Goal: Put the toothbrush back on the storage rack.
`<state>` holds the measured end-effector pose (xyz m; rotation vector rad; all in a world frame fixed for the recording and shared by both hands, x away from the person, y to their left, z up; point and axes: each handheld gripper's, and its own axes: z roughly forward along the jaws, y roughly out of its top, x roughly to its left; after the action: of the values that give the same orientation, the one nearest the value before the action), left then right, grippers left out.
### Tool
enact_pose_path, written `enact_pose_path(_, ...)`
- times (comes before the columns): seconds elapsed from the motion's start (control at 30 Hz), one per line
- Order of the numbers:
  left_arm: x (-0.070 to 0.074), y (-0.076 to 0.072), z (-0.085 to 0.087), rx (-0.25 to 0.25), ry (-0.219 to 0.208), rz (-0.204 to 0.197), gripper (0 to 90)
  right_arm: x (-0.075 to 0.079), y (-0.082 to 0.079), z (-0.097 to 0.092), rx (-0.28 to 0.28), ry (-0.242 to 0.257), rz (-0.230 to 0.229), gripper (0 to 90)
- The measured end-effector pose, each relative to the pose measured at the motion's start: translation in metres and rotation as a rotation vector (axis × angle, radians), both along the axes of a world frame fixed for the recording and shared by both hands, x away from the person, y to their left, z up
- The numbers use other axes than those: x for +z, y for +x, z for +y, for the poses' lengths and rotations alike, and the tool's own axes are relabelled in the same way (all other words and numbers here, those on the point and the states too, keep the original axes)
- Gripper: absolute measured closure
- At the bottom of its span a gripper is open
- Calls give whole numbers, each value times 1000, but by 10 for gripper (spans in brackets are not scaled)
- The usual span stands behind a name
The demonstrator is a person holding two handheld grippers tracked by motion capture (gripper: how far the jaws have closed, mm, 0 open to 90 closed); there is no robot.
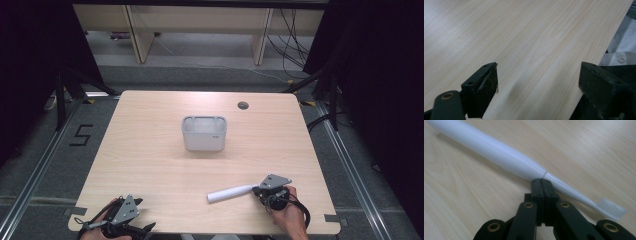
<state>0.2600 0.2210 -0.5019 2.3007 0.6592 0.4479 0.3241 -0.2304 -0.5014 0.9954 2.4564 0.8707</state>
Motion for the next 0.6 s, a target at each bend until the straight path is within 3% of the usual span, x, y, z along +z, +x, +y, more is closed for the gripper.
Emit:
enact_pose_path(0.37, 0, 0, 0, 5, -8, 0, 157, 1, 17, 6, -16, 15, -31, 900)
enact_pose_path(0.6, 0, -1, 0, 7, -19, 1, 157, 0, 26, 15, -7, 19, -24, 899)
